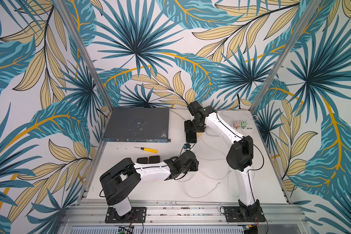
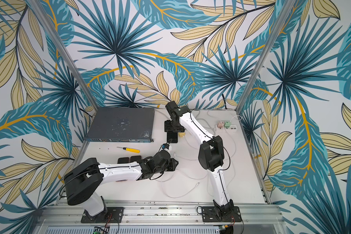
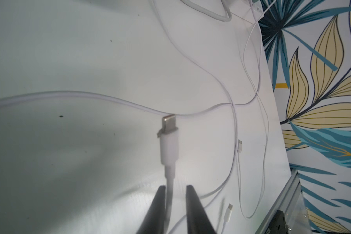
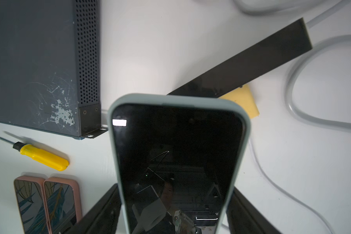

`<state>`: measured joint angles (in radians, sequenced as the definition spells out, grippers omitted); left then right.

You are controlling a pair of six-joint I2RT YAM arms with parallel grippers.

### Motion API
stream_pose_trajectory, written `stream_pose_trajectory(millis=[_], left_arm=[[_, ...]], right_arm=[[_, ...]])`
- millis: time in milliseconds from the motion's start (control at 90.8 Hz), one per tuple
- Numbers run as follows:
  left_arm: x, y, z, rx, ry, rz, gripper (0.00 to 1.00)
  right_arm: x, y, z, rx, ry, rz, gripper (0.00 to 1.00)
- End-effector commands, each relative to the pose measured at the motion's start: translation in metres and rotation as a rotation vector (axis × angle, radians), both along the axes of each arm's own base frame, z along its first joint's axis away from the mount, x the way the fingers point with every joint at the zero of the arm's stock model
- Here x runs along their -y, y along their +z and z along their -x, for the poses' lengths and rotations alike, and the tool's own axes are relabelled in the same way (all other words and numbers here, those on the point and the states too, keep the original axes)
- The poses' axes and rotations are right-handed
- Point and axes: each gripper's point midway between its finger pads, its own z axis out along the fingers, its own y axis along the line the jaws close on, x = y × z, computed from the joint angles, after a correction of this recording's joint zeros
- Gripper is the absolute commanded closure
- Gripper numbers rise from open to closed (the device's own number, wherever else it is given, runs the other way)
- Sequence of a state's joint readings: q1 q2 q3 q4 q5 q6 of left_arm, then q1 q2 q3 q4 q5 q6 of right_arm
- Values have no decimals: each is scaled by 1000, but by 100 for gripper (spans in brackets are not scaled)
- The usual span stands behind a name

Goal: Unplug the charging cable from the phone
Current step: Remove the charging cable from the phone, then adjust the charging cable at the center of the board.

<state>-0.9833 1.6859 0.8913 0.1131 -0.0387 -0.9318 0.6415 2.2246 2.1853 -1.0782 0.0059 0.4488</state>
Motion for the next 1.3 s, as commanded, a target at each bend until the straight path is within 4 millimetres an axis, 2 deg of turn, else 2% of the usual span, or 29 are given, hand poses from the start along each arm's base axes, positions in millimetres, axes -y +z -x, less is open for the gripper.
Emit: stream_pose_trajectory(millis=[0, 33, 198, 353, 518, 617, 738, 980, 1047, 1201, 1289], left_arm=[[8, 10, -3, 17, -19, 15, 60], [8, 11, -2, 18, -19, 13, 55], [0, 16, 2, 19, -22, -3, 43], [-24, 23, 6, 24, 21, -54, 43], [-84, 18, 17, -10, 173, -189, 42], [-130, 1, 34, -89, 264, -348, 41], [-163, -18, 50, -157, 321, -468, 41], [-182, -45, 48, -207, 390, -526, 41], [-180, -51, 45, -220, 393, -522, 43], [-171, -59, 37, -228, 368, -534, 53], [-166, -64, 31, -234, 359, -546, 54]], right_arm=[[7, 34, -3, 69, -14, -36, 29], [8, 34, -4, 70, -17, -38, 29], [12, 30, -4, 64, -23, -36, 29], [11, 28, -3, 58, -19, -47, 29], [11, 26, 5, 54, -14, -70, 29], [12, 23, 10, 43, -7, -76, 29], [11, 22, 16, 37, 3, -84, 29], [9, 26, 26, 40, 18, -96, 29], [7, 26, 29, 37, 23, -100, 29], [5, 27, 33, 40, 27, -108, 29], [5, 27, 32, 41, 28, -108, 29]])
